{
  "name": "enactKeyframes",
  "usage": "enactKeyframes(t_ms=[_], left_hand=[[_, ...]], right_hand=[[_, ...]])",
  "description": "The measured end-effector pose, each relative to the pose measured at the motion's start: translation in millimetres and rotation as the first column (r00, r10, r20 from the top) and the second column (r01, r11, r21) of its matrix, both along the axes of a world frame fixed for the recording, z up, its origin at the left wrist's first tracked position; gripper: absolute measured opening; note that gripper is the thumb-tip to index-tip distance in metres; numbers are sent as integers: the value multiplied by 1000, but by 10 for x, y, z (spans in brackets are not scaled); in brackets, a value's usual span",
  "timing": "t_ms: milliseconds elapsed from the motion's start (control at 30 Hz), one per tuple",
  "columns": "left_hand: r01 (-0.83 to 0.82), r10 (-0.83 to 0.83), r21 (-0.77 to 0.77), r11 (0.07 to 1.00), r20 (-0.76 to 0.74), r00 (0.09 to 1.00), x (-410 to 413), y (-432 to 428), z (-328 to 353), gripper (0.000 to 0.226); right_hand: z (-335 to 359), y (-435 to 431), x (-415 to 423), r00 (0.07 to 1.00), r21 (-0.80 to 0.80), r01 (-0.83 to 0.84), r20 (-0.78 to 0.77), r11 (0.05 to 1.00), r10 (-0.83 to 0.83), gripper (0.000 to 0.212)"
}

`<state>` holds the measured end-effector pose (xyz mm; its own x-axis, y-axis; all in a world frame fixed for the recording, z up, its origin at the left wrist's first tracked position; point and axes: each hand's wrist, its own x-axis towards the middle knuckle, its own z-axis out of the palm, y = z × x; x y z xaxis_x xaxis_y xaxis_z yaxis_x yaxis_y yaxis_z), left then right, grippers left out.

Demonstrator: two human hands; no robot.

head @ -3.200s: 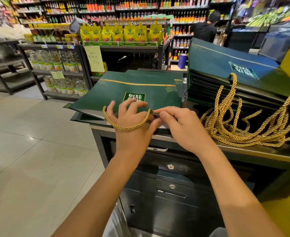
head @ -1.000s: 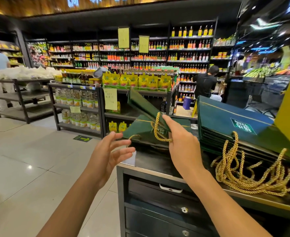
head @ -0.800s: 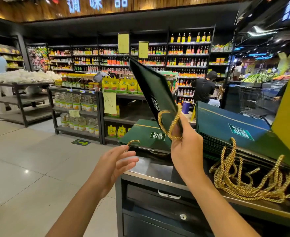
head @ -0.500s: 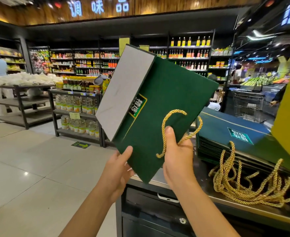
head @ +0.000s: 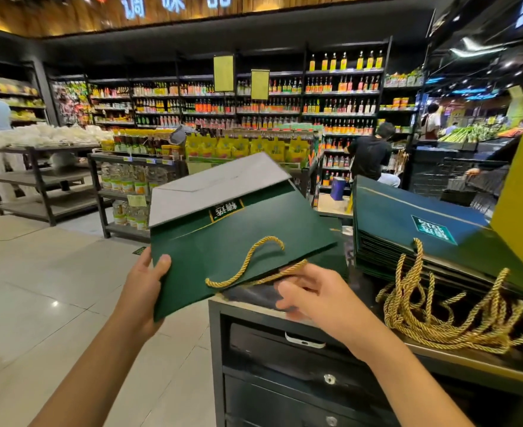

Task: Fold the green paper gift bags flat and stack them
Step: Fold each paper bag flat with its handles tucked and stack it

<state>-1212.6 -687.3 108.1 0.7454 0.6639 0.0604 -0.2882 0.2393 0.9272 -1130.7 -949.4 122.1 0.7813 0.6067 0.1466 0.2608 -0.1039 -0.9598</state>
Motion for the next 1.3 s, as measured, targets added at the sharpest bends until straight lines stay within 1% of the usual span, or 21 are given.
enactKeyframes(t_ms=[67,133,233,300,333,400,467,533,600,633,667,700,733,767,800,833,867,967,1033,1167,1300], left_hand=[[18,-17,14,1000,-54,998,-10,69,-59,31],[45,-41,35,998,-107,993,-9,96,-116,30],[105,-88,81,991,-190,978,39,68,-200,33],[126,-95,114,985,-244,965,87,47,-228,33],[133,-95,127,983,-268,959,115,30,-240,31],[136,-80,166,977,-308,948,170,5,-257,26],[130,-52,221,967,-324,944,220,-30,-253,21],[119,5,332,936,-350,937,275,-33,-242,18],[115,126,529,841,-397,909,327,3,-246,20],[132,230,668,732,-426,875,346,32,-243,25],[164,371,803,573,-433,821,350,44,-222,30],[183,512,903,389,-377,772,353,49,-206,34],[173,586,956,235,-281,760,356,16,-176,37],[144,577,978,152,-206,790,359,-57,-131,37],[122,505,983,135,-175,845,358,-166,-63,35],[121,400,981,150,-172,900,369,-276,-9,32],[173,291,972,156,-213,933,378,-394,41,32],[395,28,917,52,-396,918,444,-744,138,38],[480,-89,877,26,-476,875,500,-943,166,43],[478,-80,876,-63,-482,873,626,-1098,126,42],[455,-73,884,-105,-463,883,663,-1084,98,19]], right_hand=[[-25,-90,12,995,-98,50,93,994,-41,12],[-48,-172,63,961,-151,150,255,977,-108,16],[-105,-233,165,820,-120,335,526,935,-226,14],[-166,-205,270,739,-109,379,633,919,-230,11],[-203,-193,341,711,-139,389,674,911,-200,15],[-278,-178,478,704,-266,382,704,885,-93,28],[-337,-172,555,753,-392,334,658,857,7,39],[-398,-165,577,785,-462,292,616,837,66,44],[-433,-165,589,786,-485,296,614,823,79,44],[-435,-166,597,786,-482,298,613,824,74,44],[-435,-169,605,789,-481,297,610,825,71,44],[-435,-168,612,792,-480,296,606,826,68,44],[-442,-168,620,795,-477,296,604,828,64,44],[-449,-168,623,795,-472,297,604,830,59,44],[-455,-169,626,796,-466,297,603,833,53,43],[-455,-172,624,797,-461,297,602,836,49,43],[-455,-176,622,797,-457,295,602,839,47,43],[-455,-184,621,803,-448,289,595,846,41,43],[-455,-187,633,804,-438,289,594,851,32,42],[-438,-189,633,810,-431,291,587,854,20,41],[-437,-179,619,809,-424,299,588,855,9,40]])
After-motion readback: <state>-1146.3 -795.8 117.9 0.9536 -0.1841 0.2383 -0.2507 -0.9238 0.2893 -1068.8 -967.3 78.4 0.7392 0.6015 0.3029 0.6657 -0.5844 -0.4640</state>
